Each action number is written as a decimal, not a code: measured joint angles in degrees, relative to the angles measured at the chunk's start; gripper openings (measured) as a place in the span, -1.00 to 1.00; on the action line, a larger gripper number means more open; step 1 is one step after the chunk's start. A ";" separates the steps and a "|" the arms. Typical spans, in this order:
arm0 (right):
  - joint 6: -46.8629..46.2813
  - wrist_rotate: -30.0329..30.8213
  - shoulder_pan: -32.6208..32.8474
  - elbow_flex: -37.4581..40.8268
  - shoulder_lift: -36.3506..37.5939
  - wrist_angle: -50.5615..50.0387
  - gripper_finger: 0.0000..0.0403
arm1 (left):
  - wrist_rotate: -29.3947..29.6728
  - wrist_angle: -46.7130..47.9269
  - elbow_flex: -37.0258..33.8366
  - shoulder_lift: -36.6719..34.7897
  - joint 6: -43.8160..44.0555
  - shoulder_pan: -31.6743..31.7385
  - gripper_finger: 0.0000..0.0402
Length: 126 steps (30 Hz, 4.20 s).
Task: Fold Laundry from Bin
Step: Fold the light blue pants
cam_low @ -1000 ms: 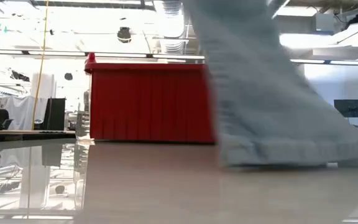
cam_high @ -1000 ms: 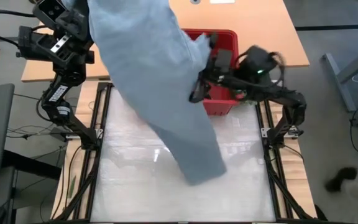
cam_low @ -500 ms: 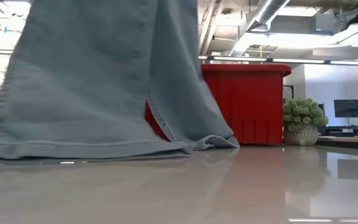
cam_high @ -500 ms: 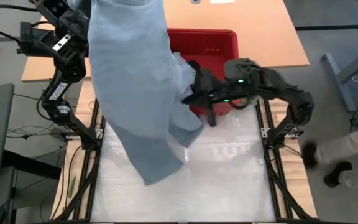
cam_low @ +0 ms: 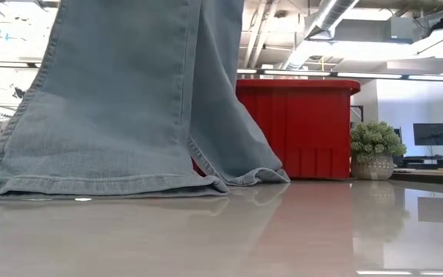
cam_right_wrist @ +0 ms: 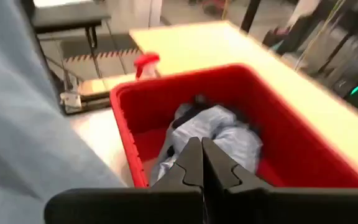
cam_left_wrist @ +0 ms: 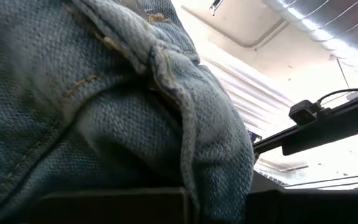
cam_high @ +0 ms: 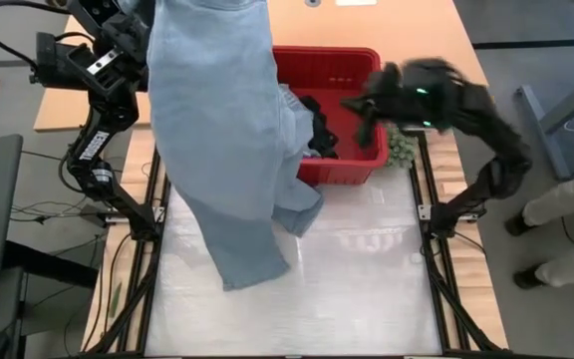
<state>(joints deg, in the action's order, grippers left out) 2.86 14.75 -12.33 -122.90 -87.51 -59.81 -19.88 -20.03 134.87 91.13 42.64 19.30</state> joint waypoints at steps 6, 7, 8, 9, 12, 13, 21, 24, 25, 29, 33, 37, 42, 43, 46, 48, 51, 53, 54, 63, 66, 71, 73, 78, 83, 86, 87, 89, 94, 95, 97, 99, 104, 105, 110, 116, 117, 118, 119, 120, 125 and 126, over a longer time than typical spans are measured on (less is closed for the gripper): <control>-3.78 -13.76 -5.02 18.40 -1.54 24.64 -0.92 | 4.73 -0.49 0.00 0.00 -0.14 -2.04 -0.98; -5.67 -17.12 -5.05 21.62 -1.23 31.01 -0.92 | 5.37 -0.53 0.00 0.00 -0.47 -2.25 -0.98; -7.24 -19.14 -4.78 24.55 -1.02 36.09 -0.92 | 5.97 -0.53 0.00 0.00 -0.99 -2.49 -0.98; -8.69 -20.08 -3.92 26.94 -0.93 40.36 -0.92 | 6.51 -0.53 0.00 0.00 -1.52 -2.57 -0.98; -12.24 -20.15 -0.06 33.05 -1.09 52.49 -0.92 | 8.31 -0.48 0.00 0.00 -2.31 -2.57 -0.98; -13.49 -20.27 1.31 34.34 -1.20 56.17 -0.92 | 8.92 -0.48 0.00 0.00 -2.34 -2.57 -0.98; -14.66 -15.74 10.81 36.93 -3.62 76.22 -0.92 | 12.43 0.29 0.00 0.00 -4.97 -2.29 -0.98; -15.29 -13.67 11.46 36.80 -6.55 82.10 -0.92 | 14.72 1.19 0.01 0.29 -4.61 -2.33 -0.98; -15.57 -13.65 11.22 36.04 -7.73 83.22 -0.92 | 15.23 0.90 0.02 0.53 -4.18 -2.33 -0.98; -16.65 -15.00 8.51 32.54 -12.29 84.87 -0.92 | 16.07 0.96 0.02 1.54 0.25 -2.29 -0.98; -26.43 -24.34 5.87 27.53 -16.12 88.26 -0.92 | 16.16 1.58 -0.02 1.90 0.57 -2.29 -0.98; -30.35 -28.80 8.10 21.47 -17.47 89.52 -0.92 | 16.03 3.11 0.02 1.60 -4.20 -1.19 -0.98; -28.53 -26.99 12.24 16.58 -17.86 89.34 -0.92 | 17.85 5.02 0.02 1.11 -6.59 1.12 -0.98; -28.49 -26.34 12.43 16.17 -17.82 89.57 -0.92 | 18.54 5.37 0.02 1.09 -7.37 1.45 -0.98; -31.92 -26.83 12.32 15.45 -17.76 89.73 -0.92 | 22.79 9.93 0.04 0.96 -11.73 2.31 -0.98; -34.98 -28.91 12.24 15.47 -17.86 91.16 -0.92 | 27.57 15.62 0.07 0.96 -13.90 2.71 -0.97; -39.74 -32.08 12.73 15.53 -17.91 96.22 -0.92 | 33.48 25.94 0.03 1.07 -16.61 3.09 -0.90; -43.21 -34.67 12.91 15.53 -17.50 102.19 -0.92 | 34.64 32.64 0.00 1.11 -20.06 3.54 -0.82; -44.90 -35.17 12.93 15.53 -17.20 105.27 -0.92 | 34.33 35.74 0.00 1.11 -21.77 3.72 -0.77; -47.00 -37.10 11.95 15.51 -9.74 111.79 -0.92 | 17.60 59.21 0.02 0.81 -23.18 8.51 -0.12; -46.34 -37.01 10.88 15.62 -6.38 109.10 -0.92 | 14.43 65.62 0.03 -0.24 -25.50 10.97 0.01; -45.25 -34.61 7.64 15.62 0.38 96.42 -0.92 | 13.16 72.89 0.11 -2.40 -30.28 13.26 0.06; -44.02 -32.25 6.47 15.62 2.47 91.20 -0.92 | 13.41 75.08 0.10 -3.11 -31.78 13.43 0.06; -42.91 -28.75 4.20 15.62 6.03 86.81 -0.92 | 7.32 76.47 0.07 -4.63 -38.33 13.51 0.05; -41.23 -28.80 3.79 15.30 7.12 85.78 -0.92 | 4.72 69.41 -0.04 -4.41 -33.40 13.55 0.05; -39.63 -29.87 4.22 15.29 7.22 84.80 -0.92 | 11.96 64.40 -0.04 -4.40 -22.13 13.60 0.05; -39.49 -29.93 4.34 15.29 7.20 84.39 -0.92 | 13.15 63.13 -0.04 -4.42 -18.48 13.61 0.05; -39.48 -30.06 4.47 15.29 7.09 84.06 -0.92 | 13.54 61.56 -0.02 -4.50 -12.78 14.40 0.05; -39.52 -30.08 3.48 15.31 7.80 83.27 -0.92 | 12.48 62.01 -0.02 -6.04 -10.55 17.47 0.05; -39.27 -30.04 3.36 15.33 7.98 83.07 -0.92 | 12.48 62.37 0.02 -6.53 -10.28 18.08 0.05; -38.18 -29.98 3.16 15.33 8.53 83.01 -0.92 | 12.38 63.07 0.02 -7.27 -9.62 19.29 0.05; -37.72 -29.80 3.16 15.33 8.83 82.74 -0.92 | 10.19 63.08 0.02 -7.66 -9.39 20.21 0.05; -37.88 -29.44 2.54 15.40 8.97 82.21 -0.92 | -10.26 65.04 0.02 -8.14 -20.52 19.85 0.05; -38.36 -29.54 2.22 15.40 8.97 82.09 -0.92 | -15.69 66.85 -0.02 -8.26 -23.40 18.32 0.05; -38.76 -29.76 0.86 15.40 9.76 78.39 -0.92 | -24.01 72.95 -6.11 -8.60 -37.36 -0.44 0.05; -38.81 -30.86 0.93 15.46 9.96 77.64 -0.91 | -8.62 46.97 -21.40 -8.57 -37.23 -19.29 0.05; -38.83 -31.13 0.93 15.46 10.02 77.65 -0.91 | -5.61 40.88 -24.16 -8.47 -35.89 -21.00 0.05; -38.85 -31.13 0.91 15.46 10.04 77.67 -0.91 | -1.63 34.99 -26.63 -8.03 -34.51 -22.25 0.05; -38.85 -31.11 0.87 15.44 10.09 77.63 -0.91 | 2.53 30.27 -28.74 -7.82 -32.98 -22.98 0.05; -38.85 -31.11 0.87 15.46 10.09 77.57 -0.91 | 5.85 27.37 -30.54 -7.63 -31.57 -23.23 0.05; -38.85 -31.02 0.81 15.46 10.06 76.52 -0.91 | 10.41 13.43 -35.94 -6.07 -22.47 -23.40 0.05; -38.85 -31.04 0.62 15.46 10.06 76.52 -0.91 | 11.34 12.17 -36.43 -5.23 -21.18 -23.46 0.05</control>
<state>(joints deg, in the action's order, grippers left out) -35.99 -16.29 -11.71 -107.44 -77.45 16.71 -8.54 -7.86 98.44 85.90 21.46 -4.15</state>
